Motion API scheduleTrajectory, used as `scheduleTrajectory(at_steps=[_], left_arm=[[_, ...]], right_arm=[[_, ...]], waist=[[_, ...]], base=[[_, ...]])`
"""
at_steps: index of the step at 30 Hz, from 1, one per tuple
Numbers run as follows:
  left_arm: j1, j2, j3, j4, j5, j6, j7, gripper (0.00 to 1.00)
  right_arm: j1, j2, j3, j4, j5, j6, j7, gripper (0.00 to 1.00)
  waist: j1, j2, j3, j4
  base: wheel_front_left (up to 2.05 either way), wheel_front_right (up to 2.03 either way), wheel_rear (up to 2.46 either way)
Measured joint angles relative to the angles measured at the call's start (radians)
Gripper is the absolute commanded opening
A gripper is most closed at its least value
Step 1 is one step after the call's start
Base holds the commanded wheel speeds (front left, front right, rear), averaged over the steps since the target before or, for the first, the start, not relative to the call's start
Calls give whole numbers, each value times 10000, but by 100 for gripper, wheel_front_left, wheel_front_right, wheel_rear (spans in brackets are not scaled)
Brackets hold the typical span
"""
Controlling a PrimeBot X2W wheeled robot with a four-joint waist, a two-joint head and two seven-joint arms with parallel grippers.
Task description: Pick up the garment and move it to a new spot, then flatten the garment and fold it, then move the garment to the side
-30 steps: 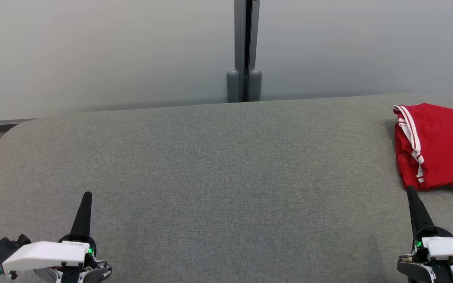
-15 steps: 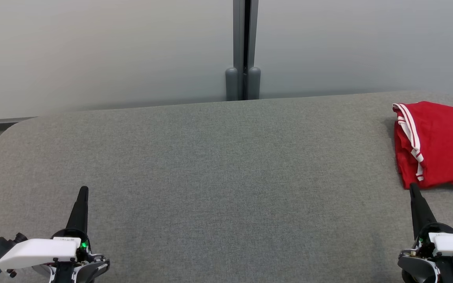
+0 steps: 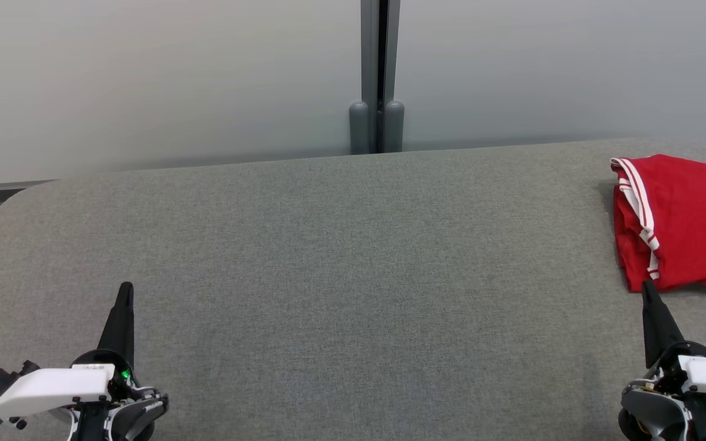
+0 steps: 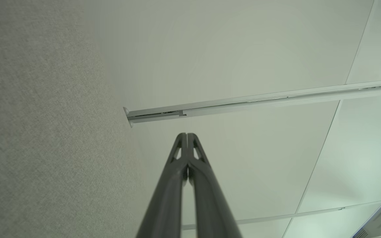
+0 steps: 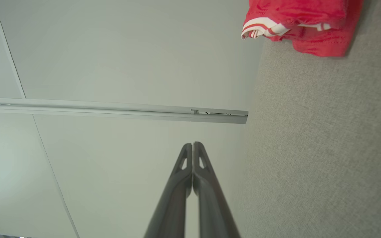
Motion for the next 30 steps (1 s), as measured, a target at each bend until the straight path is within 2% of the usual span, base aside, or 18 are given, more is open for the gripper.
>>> scheduleTrajectory(at_steps=[9,30], left_arm=[[-128,-44,132,52,-523,-102,128,0],[-135,-56,153,56,-529,-104,142,0]], right_arm=[[-155,15,-65,146,546,0,29,0],[-155,65,-117,151,550,0,73,0]], waist=[[0,0,44,-26],[0,0,44,-26]], base=[[0,0,0],[0,0,0]])
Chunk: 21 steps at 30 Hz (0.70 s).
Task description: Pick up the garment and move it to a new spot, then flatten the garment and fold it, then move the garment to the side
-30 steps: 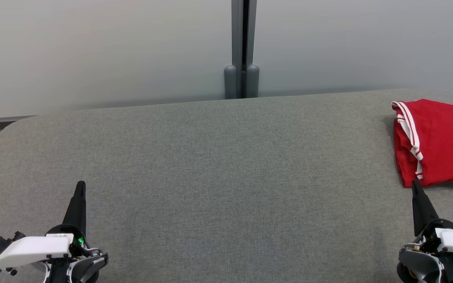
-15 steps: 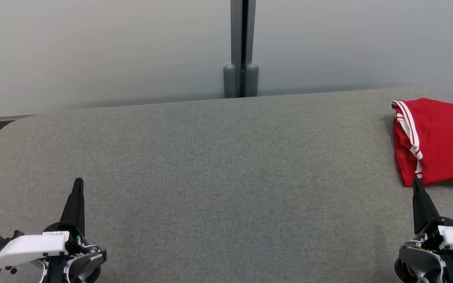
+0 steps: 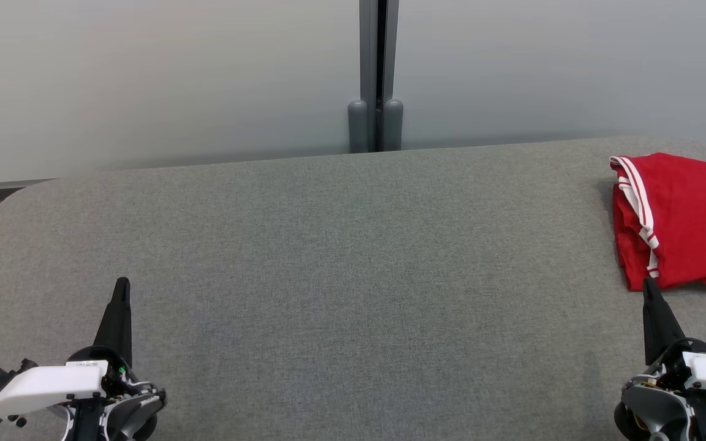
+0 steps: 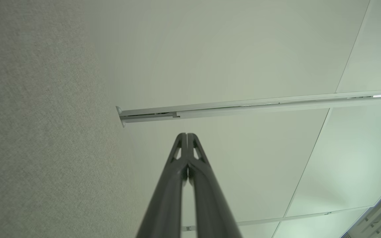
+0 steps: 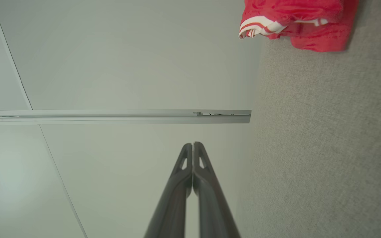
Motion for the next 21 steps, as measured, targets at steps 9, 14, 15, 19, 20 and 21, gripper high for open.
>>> scheduleTrajectory(at_steps=[9,14,15,19,20,21], left_arm=[[0,-4,8,0,0,0,0,0],[0,-6,10,0,0,0,0,0],[0,-6,10,0,2,0,2,0],[0,-10,12,0,2,0,2,0],[0,-10,12,0,2,0,2,0],[0,-10,13,0,2,0,2,0]], right_arm=[[-1,17,-23,0,-40,0,12,0],[-1,23,-36,2,-42,0,13,0],[-1,25,-36,2,-42,0,13,0],[-1,29,-44,2,-48,0,27,0],[-1,31,-48,2,-52,0,27,0],[-1,33,-50,2,-54,0,27,0]], waist=[[0,0,0,0],[0,0,0,0],[0,0,0,0],[0,0,0,0],[0,0,0,0],[0,0,0,0]], base=[[0,0,0],[0,0,0],[0,0,0],[0,0,0],[0,0,0],[0,0,0]])
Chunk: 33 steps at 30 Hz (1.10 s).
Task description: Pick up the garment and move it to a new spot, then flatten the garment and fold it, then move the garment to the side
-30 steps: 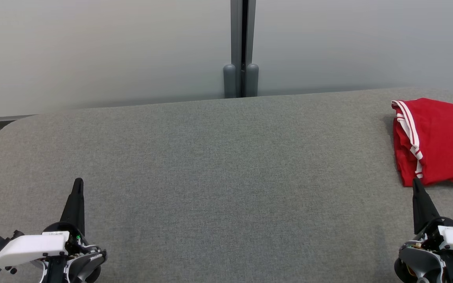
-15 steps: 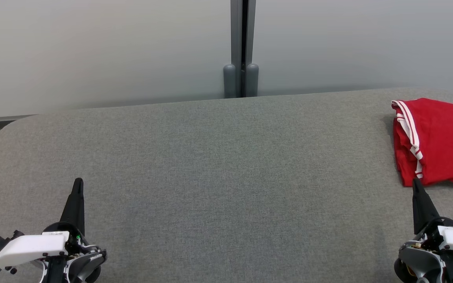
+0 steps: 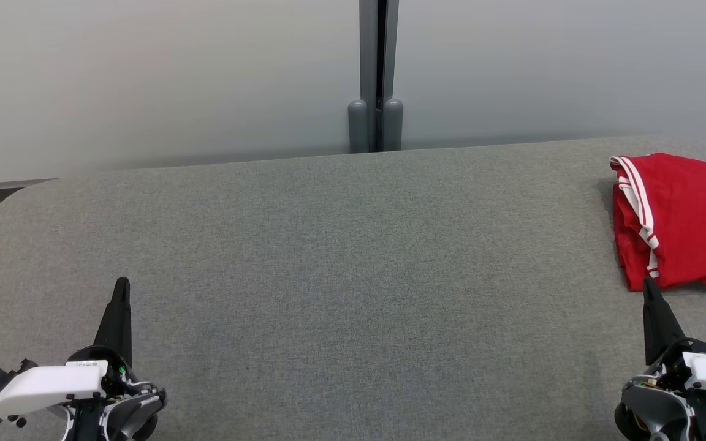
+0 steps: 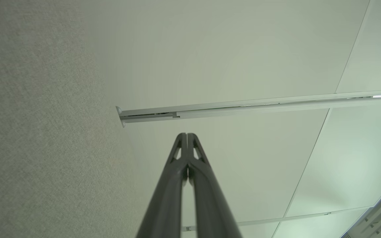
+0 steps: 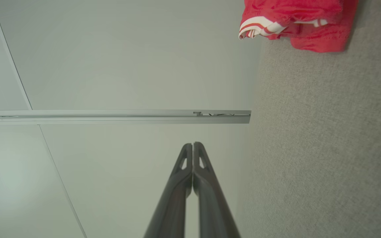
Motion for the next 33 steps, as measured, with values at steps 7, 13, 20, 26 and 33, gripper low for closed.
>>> scheduleTrajectory(at_steps=[7,13,20,26,33], left_arm=[[0,-4,4,0,2,0,13,0],[0,-4,6,0,6,0,15,0],[0,-8,8,0,13,0,15,0],[0,-8,12,0,13,0,15,0],[0,-10,13,0,15,0,17,0]], right_arm=[[-1,12,-19,0,-4,0,31,0],[-1,21,-31,2,-17,0,44,0],[-1,29,-46,2,-19,0,46,0],[-2,33,-54,2,-21,0,58,0],[-2,38,-65,2,-35,0,59,0]], waist=[[0,0,0,0],[0,0,0,0],[0,0,0,0],[0,0,0,0],[0,0,0,0]], base=[[0,0,0],[0,0,0],[0,0,0],[0,0,0],[0,0,0]])
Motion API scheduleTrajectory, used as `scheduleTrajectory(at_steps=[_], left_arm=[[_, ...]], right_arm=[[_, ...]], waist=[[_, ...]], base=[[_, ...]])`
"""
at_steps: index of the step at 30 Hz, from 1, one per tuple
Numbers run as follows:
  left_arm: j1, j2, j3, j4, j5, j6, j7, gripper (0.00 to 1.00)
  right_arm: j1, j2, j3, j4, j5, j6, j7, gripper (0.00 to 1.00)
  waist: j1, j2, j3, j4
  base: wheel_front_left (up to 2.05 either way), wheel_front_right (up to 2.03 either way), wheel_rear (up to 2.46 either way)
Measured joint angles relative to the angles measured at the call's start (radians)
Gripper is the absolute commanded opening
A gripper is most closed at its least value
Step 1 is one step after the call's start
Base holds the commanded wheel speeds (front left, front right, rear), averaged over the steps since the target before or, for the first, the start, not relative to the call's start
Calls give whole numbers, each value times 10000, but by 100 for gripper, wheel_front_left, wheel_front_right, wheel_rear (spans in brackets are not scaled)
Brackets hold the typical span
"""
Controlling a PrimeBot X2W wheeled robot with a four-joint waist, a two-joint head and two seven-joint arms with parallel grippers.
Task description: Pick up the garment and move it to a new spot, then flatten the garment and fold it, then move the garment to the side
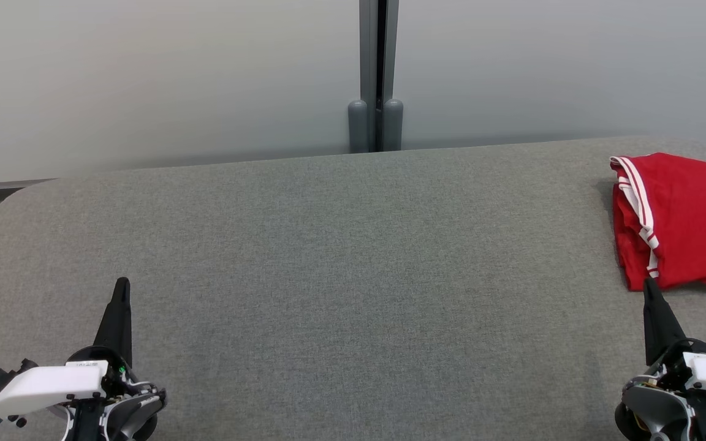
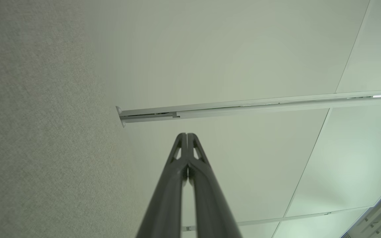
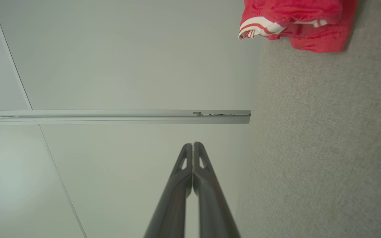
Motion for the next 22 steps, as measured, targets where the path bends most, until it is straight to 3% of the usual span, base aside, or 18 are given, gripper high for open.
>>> scheduleTrajectory(at_steps=[22], left_arm=[[0,-4,8,0,12,0,8,0]], right_arm=[[-2,15,-29,2,-29,0,13,0]], waist=[[0,0,0,0]], base=[[0,0,0]])
